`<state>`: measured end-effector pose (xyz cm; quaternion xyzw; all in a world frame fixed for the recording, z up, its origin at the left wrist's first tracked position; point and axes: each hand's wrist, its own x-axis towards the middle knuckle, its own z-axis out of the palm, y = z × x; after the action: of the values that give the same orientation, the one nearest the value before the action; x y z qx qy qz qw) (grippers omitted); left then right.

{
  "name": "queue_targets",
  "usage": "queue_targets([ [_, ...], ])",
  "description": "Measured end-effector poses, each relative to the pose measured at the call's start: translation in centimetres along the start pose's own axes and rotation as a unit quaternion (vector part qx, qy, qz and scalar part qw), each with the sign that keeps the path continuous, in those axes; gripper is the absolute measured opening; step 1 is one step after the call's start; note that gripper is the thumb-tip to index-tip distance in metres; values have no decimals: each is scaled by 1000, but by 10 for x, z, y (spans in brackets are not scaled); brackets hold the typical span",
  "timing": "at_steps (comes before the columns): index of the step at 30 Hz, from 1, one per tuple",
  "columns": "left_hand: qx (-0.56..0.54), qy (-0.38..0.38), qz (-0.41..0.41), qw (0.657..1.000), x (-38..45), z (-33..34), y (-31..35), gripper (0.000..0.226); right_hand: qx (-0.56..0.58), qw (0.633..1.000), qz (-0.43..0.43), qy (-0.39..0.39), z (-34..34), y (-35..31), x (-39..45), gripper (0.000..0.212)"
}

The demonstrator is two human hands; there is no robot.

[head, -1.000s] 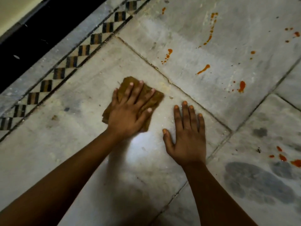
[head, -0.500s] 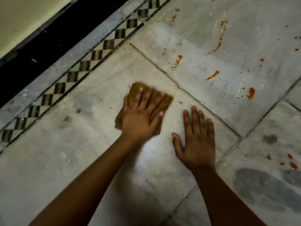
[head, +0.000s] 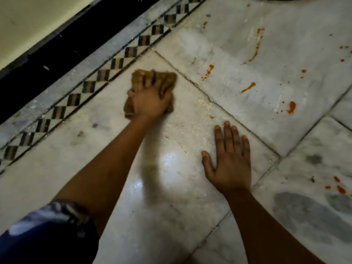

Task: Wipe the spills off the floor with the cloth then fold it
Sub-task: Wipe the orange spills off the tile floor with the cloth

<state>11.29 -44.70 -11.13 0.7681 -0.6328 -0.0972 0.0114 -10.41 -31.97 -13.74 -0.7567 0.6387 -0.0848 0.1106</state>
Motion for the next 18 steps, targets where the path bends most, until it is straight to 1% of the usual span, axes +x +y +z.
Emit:
queue_targets([
  [2, 3, 4, 27, 1000, -37, 0, 2, 55, -1, 1000, -9, 6, 1, 0, 0, 71],
  [5, 21, -1, 70, 997, -81, -5, -5, 53, 5, 1000, -5, -12, -2, -3, -1, 70],
  [8, -17, 12, 92, 996, -112, -16, -11, 47, 5, 999, -5, -37, -11, -8, -4, 74],
  [10, -68, 21, 62, 996, -124, -30, -17, 43, 33, 996, 12, -85, -24, -15, 0, 69],
  [11, -108, 18, 35, 993, -128, -34, -20, 41, 52, 992, 18, -111, -35, -20, 4, 65],
  [12, -176, 10, 7, 984, -133, -38, -21, 43, 66, 990, 22, -123, -46, -26, 7, 61],
  [13, -267, 2, -16, 964, -139, -44, -22, 46, 75, 991, 19, -110, -60, -33, 8, 60],
  [14, -367, -13, -36, 929, -145, -49, -21, 47, 80, 992, 11, -98, -70, -39, 7, 59],
  [15, -458, -21, -57, 887, -150, -58, -17, 43, 73, 994, 7, -85, -83, -43, 4, 58],
  [17, -586, -43, -103, 803, -155, -74, -7, 35, 30, 996, 6, -83, -104, -41, -4, 58],
  [18, -620, -57, -113, 775, -159, -86, 0, 35, 1, 996, 12, -92, -116, -37, -9, 59],
])
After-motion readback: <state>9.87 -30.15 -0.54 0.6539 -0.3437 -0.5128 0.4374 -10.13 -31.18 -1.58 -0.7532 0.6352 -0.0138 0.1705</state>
